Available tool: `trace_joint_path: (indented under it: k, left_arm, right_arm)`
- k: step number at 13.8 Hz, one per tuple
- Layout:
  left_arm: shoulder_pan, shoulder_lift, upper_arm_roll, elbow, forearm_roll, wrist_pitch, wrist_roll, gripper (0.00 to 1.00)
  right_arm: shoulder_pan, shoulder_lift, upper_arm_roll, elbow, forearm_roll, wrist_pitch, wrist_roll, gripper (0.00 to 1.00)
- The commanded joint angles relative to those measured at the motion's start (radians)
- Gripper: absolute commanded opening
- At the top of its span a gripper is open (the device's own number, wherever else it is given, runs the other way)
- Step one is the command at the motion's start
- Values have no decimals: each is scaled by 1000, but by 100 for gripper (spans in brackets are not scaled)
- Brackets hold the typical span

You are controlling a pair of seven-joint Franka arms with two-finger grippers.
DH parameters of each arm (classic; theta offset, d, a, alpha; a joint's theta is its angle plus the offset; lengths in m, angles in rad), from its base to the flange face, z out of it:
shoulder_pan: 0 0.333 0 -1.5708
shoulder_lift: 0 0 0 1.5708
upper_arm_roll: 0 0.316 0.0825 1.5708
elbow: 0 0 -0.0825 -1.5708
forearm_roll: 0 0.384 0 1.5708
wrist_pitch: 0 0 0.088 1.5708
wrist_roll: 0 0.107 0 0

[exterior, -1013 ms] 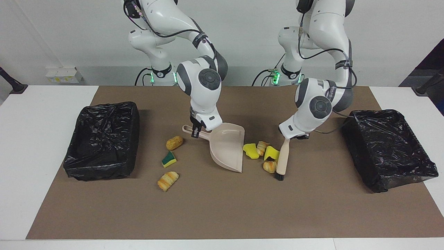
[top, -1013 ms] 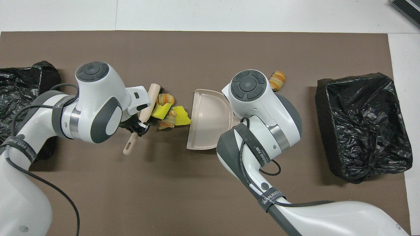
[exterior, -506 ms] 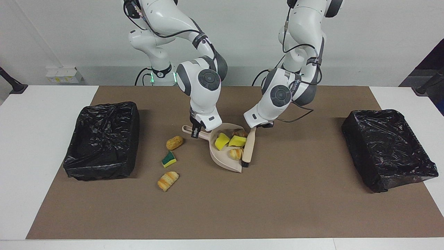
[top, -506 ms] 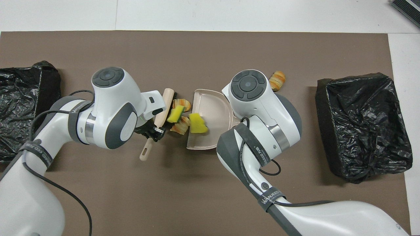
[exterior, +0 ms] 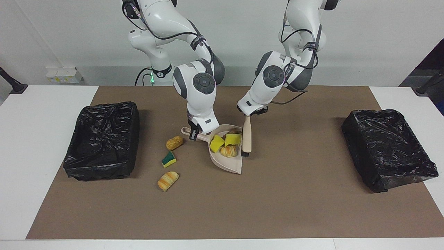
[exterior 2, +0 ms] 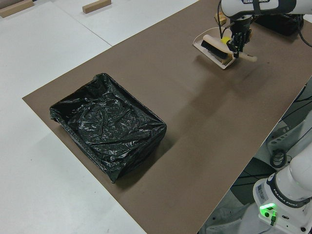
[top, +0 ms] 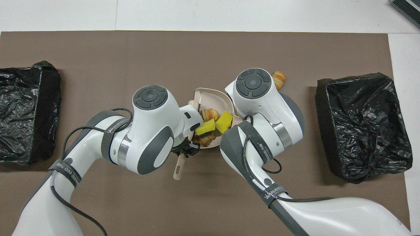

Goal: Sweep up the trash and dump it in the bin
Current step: 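Carry the dustpan to the nearby bag and tip it with the right gripper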

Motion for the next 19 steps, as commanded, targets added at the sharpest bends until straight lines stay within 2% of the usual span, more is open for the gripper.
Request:
trace_joint_path:
  k: [1, 3, 6, 7, 10, 13, 15, 17, 19]
  left_arm:
    - [7, -92, 15, -49, -14, -78, -61, 0]
    - [27, -156, 17, -87, -9, -124, -93, 0]
    - [14, -311, 11, -278, 21, -102, -177, 0]
    - [-6, -358, 5, -349, 21, -79, -220, 0]
    - [-138, -513, -17, -570, 21, 116, -356, 0]
    - [-261, -495, -48, -590, 21, 186, -488, 0]
    - [-319, -450, -48, -590, 17, 234, -513, 0]
    - [-345, -391, -48, -587, 11, 295, -515, 0]
    - [-358, -380, -48, -587, 5, 322, -506, 0]
  right_arm:
    - [-19, -2, 6, -13, 22, 39, -65, 0]
    - [-28, -3, 6, -34, 36, 100, -94, 0]
    - [-48, -2, 6, -50, 117, 168, -158, 0]
    - [-51, -2, 6, -47, 122, 179, -162, 0]
    - [-91, -14, 4, -16, 182, 202, -221, 0]
    - [-152, -35, 6, 6, 188, 164, -249, 0]
    - [-207, -41, 4, 56, 234, 103, -315, 0]
    - [-287, -49, 4, 81, 249, 54, -362, 0]
    - [-353, -63, 4, 102, 248, 34, -410, 0]
